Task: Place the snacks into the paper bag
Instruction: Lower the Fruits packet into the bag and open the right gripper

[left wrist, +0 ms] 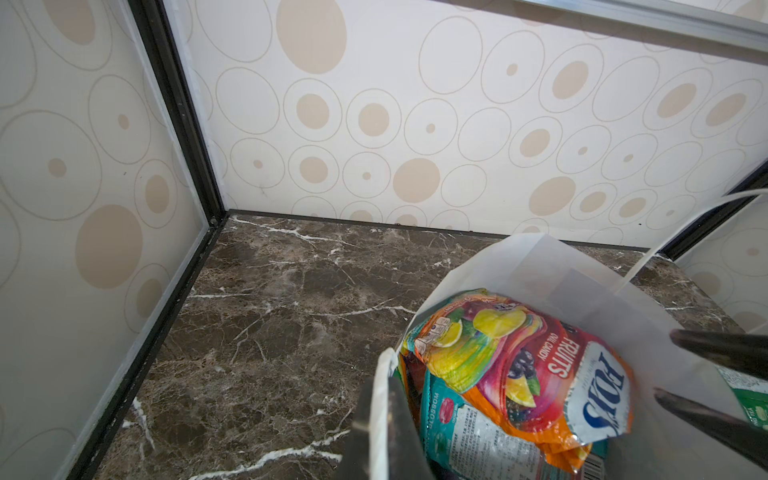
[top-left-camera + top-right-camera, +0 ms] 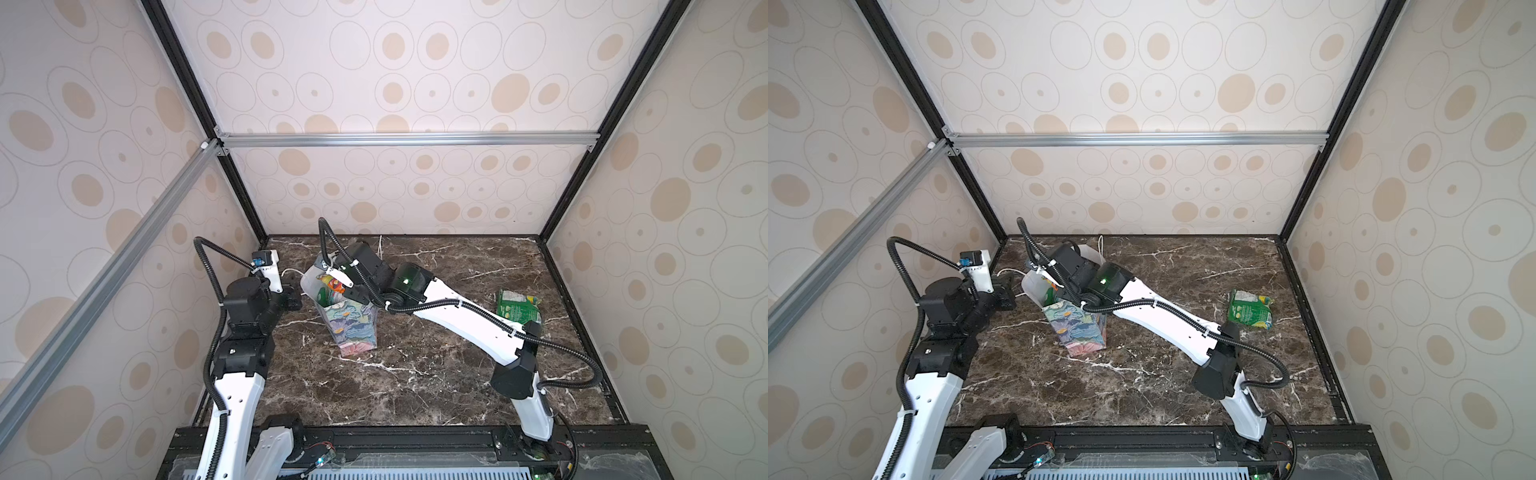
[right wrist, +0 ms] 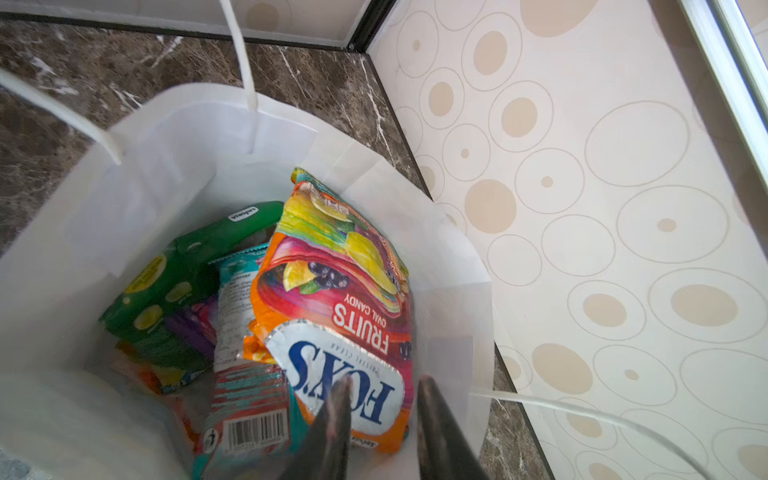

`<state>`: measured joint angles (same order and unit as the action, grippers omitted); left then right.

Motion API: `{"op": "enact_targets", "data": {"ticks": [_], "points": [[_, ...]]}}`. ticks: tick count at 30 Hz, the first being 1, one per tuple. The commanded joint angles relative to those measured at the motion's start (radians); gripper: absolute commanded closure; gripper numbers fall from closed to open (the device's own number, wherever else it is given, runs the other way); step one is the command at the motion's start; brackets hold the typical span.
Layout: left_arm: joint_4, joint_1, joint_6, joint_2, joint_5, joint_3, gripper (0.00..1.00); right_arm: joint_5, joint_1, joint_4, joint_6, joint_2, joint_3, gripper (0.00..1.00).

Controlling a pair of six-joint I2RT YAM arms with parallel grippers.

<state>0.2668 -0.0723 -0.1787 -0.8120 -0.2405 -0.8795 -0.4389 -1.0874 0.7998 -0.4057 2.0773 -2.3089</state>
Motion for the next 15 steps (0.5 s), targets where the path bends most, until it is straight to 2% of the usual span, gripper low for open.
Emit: {"op": "enact_targets", "data": {"ticks": [1,5,15], "points": [[-0.009,-0.006,0.011,0.019,0.006,-0.013,1.00,0.068,-0.005,0.001,0.029,-0.078,0.003,0.68],[-0.009,-0.006,0.011,0.020,0.004,-0.013,1.00,0.117,0.002,0.003,0.052,-0.082,0.003,0.67],[-0.010,-0.006,0.010,0.024,0.005,-0.013,1.00,0.125,0.011,0.009,0.077,-0.107,0.003,0.69]]}}
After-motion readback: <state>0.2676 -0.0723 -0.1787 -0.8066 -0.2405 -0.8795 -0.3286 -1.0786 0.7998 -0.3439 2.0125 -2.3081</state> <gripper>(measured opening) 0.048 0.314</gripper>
